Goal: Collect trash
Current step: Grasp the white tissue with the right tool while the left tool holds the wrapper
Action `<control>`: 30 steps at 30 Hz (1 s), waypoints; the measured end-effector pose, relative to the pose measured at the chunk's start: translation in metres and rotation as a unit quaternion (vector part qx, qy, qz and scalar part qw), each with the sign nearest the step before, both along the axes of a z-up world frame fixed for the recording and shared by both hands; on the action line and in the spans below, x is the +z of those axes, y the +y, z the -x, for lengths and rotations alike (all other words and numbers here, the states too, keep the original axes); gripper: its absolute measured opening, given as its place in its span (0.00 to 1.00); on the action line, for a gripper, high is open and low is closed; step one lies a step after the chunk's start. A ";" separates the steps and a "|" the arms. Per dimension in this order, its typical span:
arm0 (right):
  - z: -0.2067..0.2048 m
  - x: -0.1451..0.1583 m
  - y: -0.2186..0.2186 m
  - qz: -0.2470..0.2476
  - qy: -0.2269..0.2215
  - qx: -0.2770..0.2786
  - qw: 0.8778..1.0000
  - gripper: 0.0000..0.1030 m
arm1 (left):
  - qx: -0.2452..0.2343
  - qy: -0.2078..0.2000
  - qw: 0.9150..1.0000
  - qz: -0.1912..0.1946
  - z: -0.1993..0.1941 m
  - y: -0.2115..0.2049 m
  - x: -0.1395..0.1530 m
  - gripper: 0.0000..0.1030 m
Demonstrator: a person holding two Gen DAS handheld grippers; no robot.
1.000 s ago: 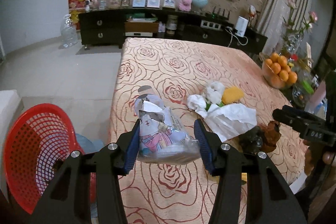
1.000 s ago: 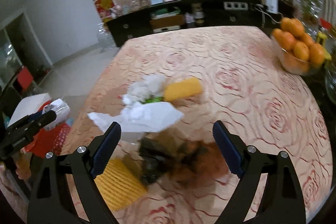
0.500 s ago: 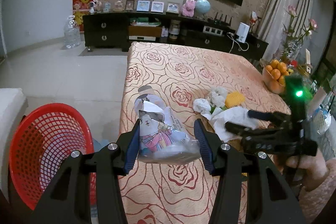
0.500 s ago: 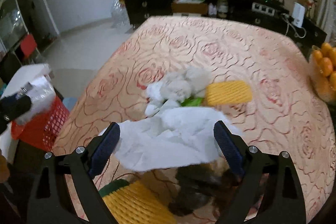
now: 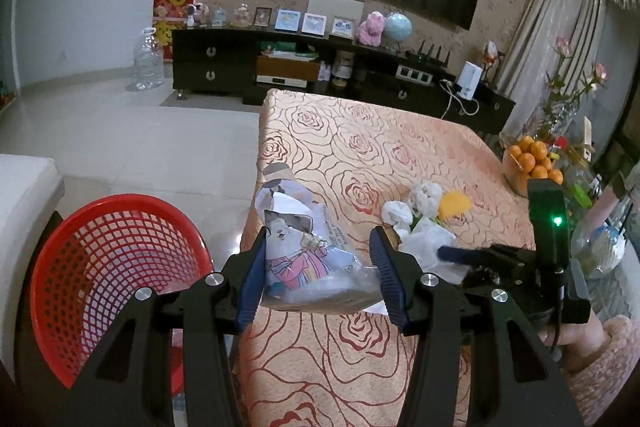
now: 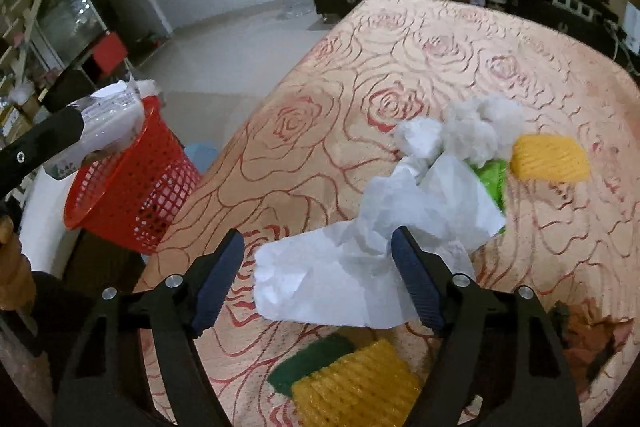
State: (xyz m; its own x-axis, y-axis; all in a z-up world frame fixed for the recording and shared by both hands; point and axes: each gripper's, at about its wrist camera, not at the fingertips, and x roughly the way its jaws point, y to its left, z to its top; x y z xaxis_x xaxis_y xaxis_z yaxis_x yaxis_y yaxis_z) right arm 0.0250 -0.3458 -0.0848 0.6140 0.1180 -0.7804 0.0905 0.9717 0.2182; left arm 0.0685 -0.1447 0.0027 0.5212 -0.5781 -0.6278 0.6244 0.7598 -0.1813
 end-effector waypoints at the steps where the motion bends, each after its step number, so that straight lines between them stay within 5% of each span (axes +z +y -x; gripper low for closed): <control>1: 0.001 0.002 -0.001 0.018 -0.003 -0.008 1.000 0.72 | 0.000 0.000 1.000 0.001 0.000 0.002 0.000 0.47; 6: -0.001 -0.002 -0.011 0.068 0.010 -0.037 0.997 0.84 | -0.005 -0.003 1.000 0.004 0.002 0.003 0.001 0.47; 16: -0.018 -0.035 0.003 0.073 0.059 0.015 0.995 0.83 | -0.004 0.000 1.000 -0.001 0.000 0.003 0.000 0.47; 30: -0.022 -0.037 -0.002 0.088 0.060 -0.008 0.994 0.27 | 0.000 0.000 1.000 0.000 -0.003 0.006 0.000 0.47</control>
State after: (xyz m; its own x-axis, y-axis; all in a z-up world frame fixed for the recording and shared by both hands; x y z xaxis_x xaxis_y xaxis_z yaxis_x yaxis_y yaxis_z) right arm 0.0473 -0.3479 -0.1220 0.5161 -0.0360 -0.8558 0.1222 0.9920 0.0320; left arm 0.0716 -0.1385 0.0023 0.5215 -0.5784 -0.6273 0.6245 0.7597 -0.1813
